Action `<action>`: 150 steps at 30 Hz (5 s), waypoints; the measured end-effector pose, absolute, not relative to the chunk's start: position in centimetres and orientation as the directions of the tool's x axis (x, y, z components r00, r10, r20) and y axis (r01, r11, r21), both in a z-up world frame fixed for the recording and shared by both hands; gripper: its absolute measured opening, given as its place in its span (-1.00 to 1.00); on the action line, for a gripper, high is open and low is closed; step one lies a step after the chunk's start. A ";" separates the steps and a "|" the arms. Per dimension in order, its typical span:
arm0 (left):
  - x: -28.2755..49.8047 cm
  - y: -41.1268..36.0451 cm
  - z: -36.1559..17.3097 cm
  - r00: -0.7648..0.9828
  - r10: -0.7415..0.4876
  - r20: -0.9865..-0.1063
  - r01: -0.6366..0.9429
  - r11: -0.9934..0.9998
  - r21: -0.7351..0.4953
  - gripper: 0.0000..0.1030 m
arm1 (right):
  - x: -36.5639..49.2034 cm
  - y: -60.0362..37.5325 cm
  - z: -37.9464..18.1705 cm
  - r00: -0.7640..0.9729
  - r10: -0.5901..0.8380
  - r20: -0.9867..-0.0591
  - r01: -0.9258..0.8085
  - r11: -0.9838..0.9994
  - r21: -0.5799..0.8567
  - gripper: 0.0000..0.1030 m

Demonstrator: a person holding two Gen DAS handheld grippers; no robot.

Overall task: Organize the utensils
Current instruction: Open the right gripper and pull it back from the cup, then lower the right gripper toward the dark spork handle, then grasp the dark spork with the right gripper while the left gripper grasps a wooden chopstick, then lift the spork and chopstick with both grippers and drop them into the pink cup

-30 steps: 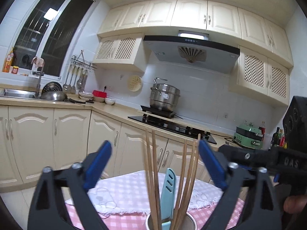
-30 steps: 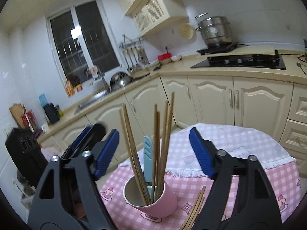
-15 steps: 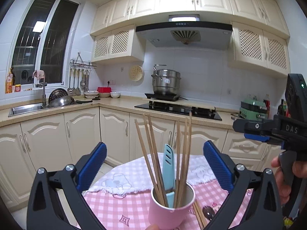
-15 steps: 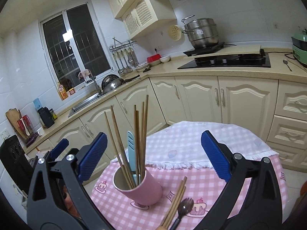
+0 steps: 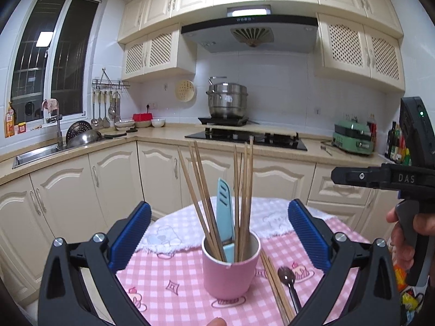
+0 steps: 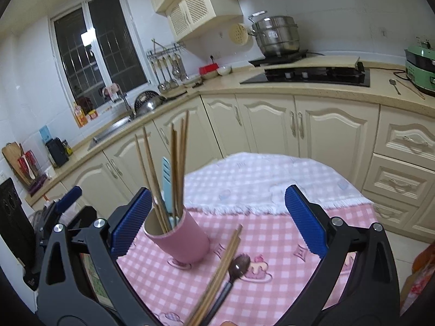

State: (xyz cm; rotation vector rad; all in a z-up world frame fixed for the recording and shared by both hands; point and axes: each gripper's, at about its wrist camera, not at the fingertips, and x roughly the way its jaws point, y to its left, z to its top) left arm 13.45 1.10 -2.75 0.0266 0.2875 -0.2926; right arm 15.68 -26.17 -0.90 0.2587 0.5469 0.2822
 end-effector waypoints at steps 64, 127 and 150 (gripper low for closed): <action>18.4 -6.6 -19.2 0.584 -0.140 -0.800 0.389 0.913 0.125 0.91 | 16.6 -23.0 -16.0 0.471 0.186 -0.862 -0.100 0.983 0.157 0.45; 18.7 -7.7 -18.2 0.460 -0.292 -0.839 0.518 0.855 -0.014 -0.89 | 15.5 -22.5 -15.5 0.460 0.252 -0.851 -0.307 0.945 0.113 -0.77; 12.1 -2.0 -7.4 0.764 -0.513 -0.391 0.498 0.855 -0.148 -0.89 | 12.4 -26.6 -7.3 0.771 0.443 -0.457 -0.285 0.882 0.375 -0.77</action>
